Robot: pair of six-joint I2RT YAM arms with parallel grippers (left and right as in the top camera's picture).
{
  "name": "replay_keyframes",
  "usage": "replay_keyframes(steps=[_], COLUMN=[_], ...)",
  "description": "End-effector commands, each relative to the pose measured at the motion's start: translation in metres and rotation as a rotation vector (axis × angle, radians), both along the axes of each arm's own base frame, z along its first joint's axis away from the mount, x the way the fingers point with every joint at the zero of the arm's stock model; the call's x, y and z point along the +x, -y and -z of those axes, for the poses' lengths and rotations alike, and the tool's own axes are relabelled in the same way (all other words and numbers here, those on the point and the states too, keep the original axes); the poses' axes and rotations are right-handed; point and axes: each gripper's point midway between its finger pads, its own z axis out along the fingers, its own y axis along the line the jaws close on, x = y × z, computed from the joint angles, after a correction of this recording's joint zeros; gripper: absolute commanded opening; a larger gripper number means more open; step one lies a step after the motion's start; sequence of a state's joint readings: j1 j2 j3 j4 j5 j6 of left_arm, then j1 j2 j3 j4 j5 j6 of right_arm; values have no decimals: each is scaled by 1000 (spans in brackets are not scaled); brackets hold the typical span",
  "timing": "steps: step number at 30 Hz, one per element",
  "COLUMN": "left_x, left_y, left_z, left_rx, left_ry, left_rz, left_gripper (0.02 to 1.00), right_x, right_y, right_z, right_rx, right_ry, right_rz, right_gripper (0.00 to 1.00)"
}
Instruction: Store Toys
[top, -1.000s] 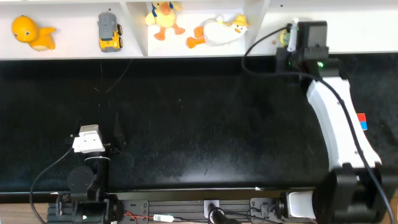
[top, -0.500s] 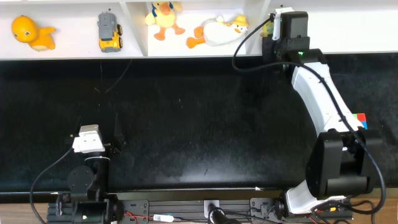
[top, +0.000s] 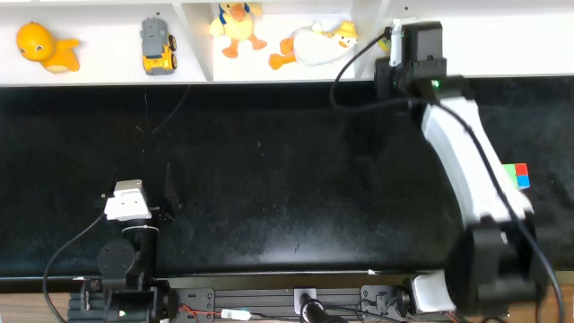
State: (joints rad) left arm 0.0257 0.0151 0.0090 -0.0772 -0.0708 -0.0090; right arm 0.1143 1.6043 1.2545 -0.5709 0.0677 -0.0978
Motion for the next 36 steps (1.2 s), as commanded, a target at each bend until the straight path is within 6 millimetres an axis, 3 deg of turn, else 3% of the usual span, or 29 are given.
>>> replay_keyframes(steps=[1, 4, 10, 15, 20, 24, 31, 36], left_x=[0, 0, 0, 0, 0, 0, 0, 0], left_y=[4, 4, 4, 4, 4, 4, 4, 4], left_z=[-2, -2, -2, -2, -2, -2, -2, -2], left_rx=[-15, -15, -15, -15, -15, -15, -15, -15], left_ry=[9, 9, 9, 9, 9, 9, 9, 9], left_rz=[17, 17, 17, 17, 17, 17, 17, 17], left_gripper=[996, 996, 998, 998, 998, 998, 998, 998], right_x=[-57, -102, -169, -200, -202, -185, -194, -178], right_y=[10, 22, 31, 33, 33, 37, 116, 148], right_z=[-32, -21, -8, 2, 6, -2, 27, 24], right_rx=[1, -2, -7, -15, -16, -51, -201, -116], right_ry=[81, 61, 5, -77, -102, -37, -198, -87], right_rz=[13, 33, 43, 43, 40, 8, 126, 36], right_gripper=[737, 998, 996, 996, 996, 996, 998, 993])
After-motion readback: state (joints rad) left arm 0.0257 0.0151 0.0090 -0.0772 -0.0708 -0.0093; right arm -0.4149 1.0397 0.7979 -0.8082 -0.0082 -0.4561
